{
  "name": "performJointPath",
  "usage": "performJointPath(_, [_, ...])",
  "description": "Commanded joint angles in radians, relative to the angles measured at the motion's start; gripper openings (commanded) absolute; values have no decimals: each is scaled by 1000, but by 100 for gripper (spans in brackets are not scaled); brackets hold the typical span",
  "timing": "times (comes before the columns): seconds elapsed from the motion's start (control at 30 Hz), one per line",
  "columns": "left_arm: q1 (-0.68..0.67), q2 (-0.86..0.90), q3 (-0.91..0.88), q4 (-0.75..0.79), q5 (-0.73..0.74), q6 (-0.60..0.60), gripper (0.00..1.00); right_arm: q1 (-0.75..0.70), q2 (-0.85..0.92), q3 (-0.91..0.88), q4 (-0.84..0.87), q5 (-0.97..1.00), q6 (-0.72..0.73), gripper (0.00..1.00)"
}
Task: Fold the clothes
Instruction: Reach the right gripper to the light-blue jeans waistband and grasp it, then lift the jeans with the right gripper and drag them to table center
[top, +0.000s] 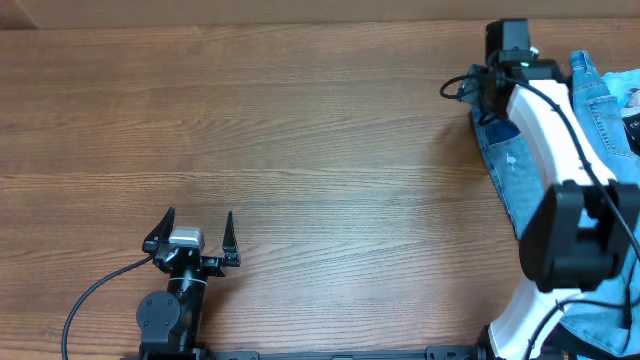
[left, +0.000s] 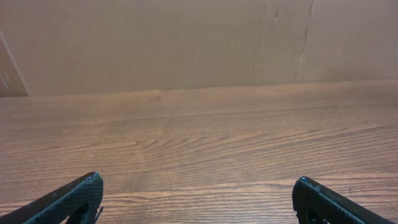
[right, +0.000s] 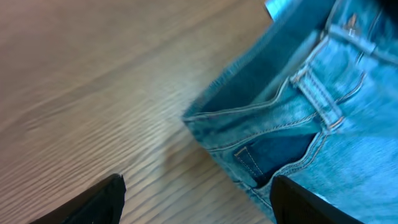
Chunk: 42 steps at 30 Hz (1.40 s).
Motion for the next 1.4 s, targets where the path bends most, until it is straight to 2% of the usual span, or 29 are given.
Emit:
performJointPath(0.0, [-3,-7,-3,-2,-7,19,100,-3,74,27,21,78,97,79])
performJointPath(0.27, [-3,-7,-3,-2,-7,19,100,-31,207,10,115,90,228,80])
performJointPath(0.47, [-3,-7,-3,-2,-7,19,100,-31,259,5,135,91,227,77])
performJointPath(0.53, [-3,-7,-3,-2,-7,19,100,-31,262,5,143,91,227,82])
performJointPath(0.6, [-3,-7,-3,-2,-7,19,100,-31,273,5,147,90,227,81])
performJointPath(0.67, [-3,-7,-3,-2,-7,19,100,-31,293,5,145,90,226,75])
performJointPath(0.7, [-3,-7,-3,-2,-7,19,100,-31,300,5,142,90,222,66])
performJointPath(0.77, [-3,-7,-3,-2,-7,19,100,-31,300,6,137,90,200,35])
performJointPath(0.8, [-3,-7,-3,-2,-7,19,100,-31,300,7,137,91,174,13])
performJointPath(0.83, [-3,-7,-3,-2,-7,19,100,-34,294,12,134,92,161,4])
performJointPath(0.93, [-3,-7,-3,-2,-7,19,100,-42,233,79,87,122,82,4])
performJointPath(1.1, [-3,-7,-3,-2,-7,19,100,-42,12,331,-140,174,-21,4])
performJointPath(1.23, [-3,-7,-3,-2,-7,19,100,-39,-113,500,-275,65,-131,4])
performJointPath(1.37, [-3,-7,-3,-2,-7,19,100,0,-138,713,-429,-72,-195,4])
